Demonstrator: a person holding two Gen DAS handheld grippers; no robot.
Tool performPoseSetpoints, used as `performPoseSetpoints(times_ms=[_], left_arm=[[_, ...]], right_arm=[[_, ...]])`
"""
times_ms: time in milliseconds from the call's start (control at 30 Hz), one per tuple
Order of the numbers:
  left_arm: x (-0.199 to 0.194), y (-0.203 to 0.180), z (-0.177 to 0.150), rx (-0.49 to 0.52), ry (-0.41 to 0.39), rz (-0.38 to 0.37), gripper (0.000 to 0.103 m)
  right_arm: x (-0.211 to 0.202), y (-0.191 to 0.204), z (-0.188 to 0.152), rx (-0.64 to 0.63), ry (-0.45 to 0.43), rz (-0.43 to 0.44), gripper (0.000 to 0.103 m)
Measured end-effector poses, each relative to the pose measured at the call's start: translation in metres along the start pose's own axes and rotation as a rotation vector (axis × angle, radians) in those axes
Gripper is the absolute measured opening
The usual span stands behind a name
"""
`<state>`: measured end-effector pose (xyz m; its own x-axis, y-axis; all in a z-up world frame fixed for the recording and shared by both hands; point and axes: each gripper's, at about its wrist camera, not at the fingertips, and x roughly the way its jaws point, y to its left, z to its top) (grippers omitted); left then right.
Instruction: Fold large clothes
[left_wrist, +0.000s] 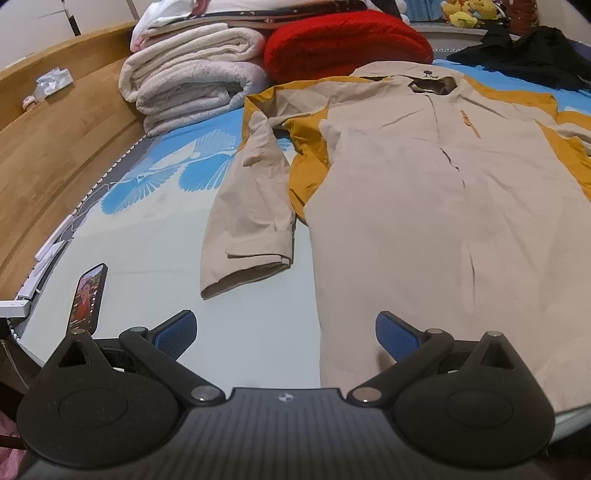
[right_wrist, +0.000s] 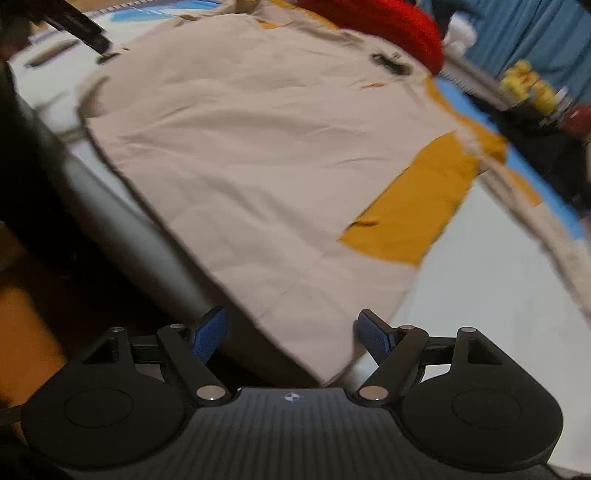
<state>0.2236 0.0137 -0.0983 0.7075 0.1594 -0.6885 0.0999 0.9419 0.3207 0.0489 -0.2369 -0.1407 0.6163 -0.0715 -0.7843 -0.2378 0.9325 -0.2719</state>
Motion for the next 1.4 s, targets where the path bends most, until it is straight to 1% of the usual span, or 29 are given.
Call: performPoseSetpoints(times_ms=[33, 67, 100, 167, 200, 267, 300, 400, 433, 467, 500, 533, 567, 600, 667, 767, 833, 900, 1000, 1067, 1133, 1167, 1200, 1233, 1267, 1300, 1367, 1400], left_arm=[[-0.003, -0.001, -0.002, 0.003, -0.002, 0.000, 0.103], [-0.005, -0.002, -0.002, 0.008, -0.004, -0.002, 0.103], [-0.008, -0.003, -0.004, 0.015, -0.008, -0.005, 0.103], [-0.011, -0.005, -0.007, 0.032, -0.012, -0.006, 0.103], [-0.012, -0.007, -0.008, 0.036, -0.012, -0.006, 0.103], [-0.012, -0.009, -0.009, 0.040, -0.006, -0.006, 0.103], [-0.011, -0.010, -0.010, 0.038, -0.001, -0.006, 0.103], [-0.008, -0.013, -0.012, 0.038, 0.009, -0.009, 0.103], [-0.007, -0.014, -0.012, 0.042, 0.012, -0.009, 0.103], [-0.006, -0.015, -0.013, 0.047, 0.013, -0.011, 0.103], [-0.006, -0.016, -0.014, 0.051, 0.012, -0.014, 0.103], [-0.005, -0.016, -0.014, 0.054, 0.012, -0.018, 0.103], [-0.004, -0.016, -0.014, 0.055, 0.012, -0.020, 0.103], [-0.002, -0.017, -0.014, 0.057, 0.012, -0.023, 0.103], [0.000, -0.018, -0.014, 0.063, 0.005, -0.039, 0.103], [0.003, -0.023, -0.018, 0.094, -0.011, -0.085, 0.103], [0.001, -0.032, -0.024, 0.155, -0.036, -0.145, 0.103], [-0.005, -0.044, -0.033, 0.217, -0.074, -0.232, 0.103], [-0.024, -0.068, -0.044, 0.280, -0.132, -0.387, 0.103], [-0.034, -0.088, -0.050, 0.306, -0.162, -0.457, 0.103], [-0.038, -0.109, -0.053, 0.335, -0.183, -0.495, 0.103], [-0.039, -0.121, -0.054, 0.354, -0.197, -0.487, 0.103], [-0.038, -0.130, -0.054, 0.367, -0.213, -0.450, 0.103], [-0.035, -0.135, -0.052, 0.354, -0.226, -0.400, 0.103], [-0.031, -0.134, -0.047, 0.316, -0.231, -0.368, 0.103], [-0.026, -0.128, -0.041, 0.258, -0.231, -0.347, 0.103], [-0.016, -0.104, -0.028, 0.125, -0.228, -0.341, 0.103], [-0.012, -0.093, -0.022, 0.081, -0.235, -0.324, 0.103]], right_arm=[[0.005, -0.005, 0.004, 0.031, -0.017, -0.030, 0.075], [0.005, -0.013, 0.007, 0.086, -0.036, -0.040, 0.069], [0.003, -0.026, 0.010, 0.166, -0.056, -0.034, 0.066], [0.001, -0.058, 0.017, 0.351, -0.086, -0.010, 0.062], [0.003, -0.072, 0.019, 0.434, -0.091, 0.005, 0.062], [0.009, -0.097, 0.018, 0.576, -0.084, 0.063, 0.062], [0.012, -0.105, 0.017, 0.609, -0.070, 0.064, 0.062], [0.028, -0.099, 0.012, 0.568, -0.022, 0.046, 0.061], [0.031, -0.092, 0.008, 0.537, -0.002, 0.038, 0.051], [0.031, -0.086, 0.005, 0.516, -0.010, 0.020, 0.000], [0.028, -0.082, 0.005, 0.506, -0.029, -0.009, 0.002], [0.024, -0.084, 0.007, 0.520, -0.074, -0.039, 0.002], [0.013, -0.095, 0.007, 0.564, -0.125, -0.066, 0.002], [0.003, -0.114, 0.007, 0.645, -0.165, -0.101, 0.002], [-0.006, -0.152, 0.001, 0.772, -0.180, -0.126, 0.002], [-0.009, -0.190, -0.003, 0.850, -0.174, -0.169, 0.002], [-0.007, -0.206, -0.007, 0.915, -0.170, -0.170, 0.002], [-0.006, -0.213, -0.005, 0.956, -0.175, -0.150, 0.002], [-0.008, -0.205, 0.009, 0.904, -0.210, -0.157, 0.002], [-0.010, -0.199, 0.017, 0.876, -0.230, -0.163, 0.002], [-0.009, -0.201, 0.025, 0.877, -0.243, -0.153, 0.002], [-0.009, -0.203, 0.028, 0.882, -0.248, -0.149, 0.002], [-0.008, -0.207, 0.031, 0.887, -0.252, -0.146, 0.002], [-0.010, -0.210, 0.032, 0.893, -0.257, -0.144, 0.002], [-0.011, -0.213, 0.031, 0.903, -0.260, -0.144, 0.002], [-0.012, -0.216, 0.030, 0.916, -0.263, -0.143, 0.002], [-0.015, -0.224, 0.026, 0.943, -0.268, -0.140, 0.002], [-0.015, -0.227, 0.023, 0.954, -0.269, -0.138, 0.002]])
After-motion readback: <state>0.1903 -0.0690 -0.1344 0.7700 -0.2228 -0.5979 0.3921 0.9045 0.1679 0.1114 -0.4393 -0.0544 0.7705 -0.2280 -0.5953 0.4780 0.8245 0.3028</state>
